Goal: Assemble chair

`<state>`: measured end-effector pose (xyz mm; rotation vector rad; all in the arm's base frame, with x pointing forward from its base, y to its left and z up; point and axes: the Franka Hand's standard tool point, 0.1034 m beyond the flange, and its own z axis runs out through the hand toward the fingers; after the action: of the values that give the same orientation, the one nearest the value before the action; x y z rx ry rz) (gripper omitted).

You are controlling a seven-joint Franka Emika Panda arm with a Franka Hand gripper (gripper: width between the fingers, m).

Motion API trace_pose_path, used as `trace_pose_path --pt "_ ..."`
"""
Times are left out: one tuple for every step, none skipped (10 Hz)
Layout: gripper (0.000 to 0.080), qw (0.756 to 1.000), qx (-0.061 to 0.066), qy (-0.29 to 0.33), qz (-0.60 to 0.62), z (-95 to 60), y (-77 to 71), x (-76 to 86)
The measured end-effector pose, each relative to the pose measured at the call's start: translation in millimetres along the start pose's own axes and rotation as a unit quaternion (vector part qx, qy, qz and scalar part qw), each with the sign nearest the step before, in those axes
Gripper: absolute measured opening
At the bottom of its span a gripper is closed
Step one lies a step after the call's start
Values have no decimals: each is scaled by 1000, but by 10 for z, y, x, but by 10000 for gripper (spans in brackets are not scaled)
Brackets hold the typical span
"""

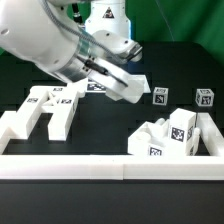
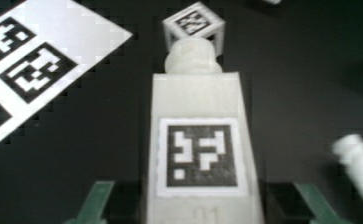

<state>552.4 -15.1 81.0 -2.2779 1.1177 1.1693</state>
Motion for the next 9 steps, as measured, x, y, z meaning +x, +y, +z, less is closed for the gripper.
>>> trace_pose_path --pt "294 1000 -6 3 -6 -57 -111 60" --pt "294 1000 3 23 -10 -68 -143 101" --pt "294 1000 3 21 -8 -60 -116 85" --pt "294 999 7 35 -8 -76 -145 134" --pt "294 996 13 83 -14 -130 -219 186" --pt "294 994 13 106 -18 -133 -238 146" --pt "294 989 3 145 -32 -195 -294 125" --pt "294 984 -9 172 -52 -272 -394 38" --pt "294 976 -9 205 -69 -365 -518 -39"
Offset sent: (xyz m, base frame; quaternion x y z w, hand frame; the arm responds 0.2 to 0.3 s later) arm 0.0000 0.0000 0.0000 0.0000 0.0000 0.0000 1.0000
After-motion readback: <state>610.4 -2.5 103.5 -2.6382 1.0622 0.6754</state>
